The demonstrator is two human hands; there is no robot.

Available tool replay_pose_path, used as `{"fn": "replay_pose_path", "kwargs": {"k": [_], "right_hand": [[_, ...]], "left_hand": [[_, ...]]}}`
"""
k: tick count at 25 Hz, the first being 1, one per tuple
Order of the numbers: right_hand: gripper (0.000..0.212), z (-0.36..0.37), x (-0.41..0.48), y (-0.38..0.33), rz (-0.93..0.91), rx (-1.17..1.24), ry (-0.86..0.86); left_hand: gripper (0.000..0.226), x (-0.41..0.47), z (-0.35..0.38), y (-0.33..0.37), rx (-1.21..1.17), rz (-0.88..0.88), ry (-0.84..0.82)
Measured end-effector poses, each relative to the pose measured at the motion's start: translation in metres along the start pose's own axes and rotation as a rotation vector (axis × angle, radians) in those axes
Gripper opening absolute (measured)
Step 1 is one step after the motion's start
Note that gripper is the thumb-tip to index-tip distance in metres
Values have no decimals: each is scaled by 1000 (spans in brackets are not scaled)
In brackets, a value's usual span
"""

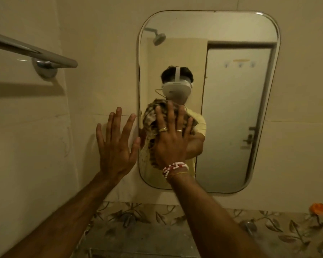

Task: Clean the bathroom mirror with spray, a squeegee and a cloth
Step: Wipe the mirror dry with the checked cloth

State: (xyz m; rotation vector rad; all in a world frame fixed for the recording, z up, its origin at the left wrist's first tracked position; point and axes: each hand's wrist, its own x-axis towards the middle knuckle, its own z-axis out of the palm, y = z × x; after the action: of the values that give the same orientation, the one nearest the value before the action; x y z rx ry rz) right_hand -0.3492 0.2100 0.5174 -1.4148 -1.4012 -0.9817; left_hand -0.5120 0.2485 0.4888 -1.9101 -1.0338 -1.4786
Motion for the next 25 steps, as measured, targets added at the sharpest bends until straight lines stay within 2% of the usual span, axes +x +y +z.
{"fn": "replay_pose_path", "kwargs": {"k": [6,10,15,19,22,25], "right_hand": [[74,26,-72,-13,-263,-62,-125],[76,9,-98,31,-289,-100,-214],[79,-35,-108,124,-149,-163,-172],[79,-63,-104,186,50,-136,-80],[82,-72,-106,208,305,-12,35],[83,-68,-105,203,361,20,55]], "left_hand": [[62,-18,7,11,-75,-12,9],[62,-26,15,24,-64,5,-6],[64,-36,24,43,-39,16,-26],[66,-41,27,51,-36,-5,-32],[66,-44,26,49,-34,-3,-43],[66,-44,22,45,-9,-25,-40]]}}
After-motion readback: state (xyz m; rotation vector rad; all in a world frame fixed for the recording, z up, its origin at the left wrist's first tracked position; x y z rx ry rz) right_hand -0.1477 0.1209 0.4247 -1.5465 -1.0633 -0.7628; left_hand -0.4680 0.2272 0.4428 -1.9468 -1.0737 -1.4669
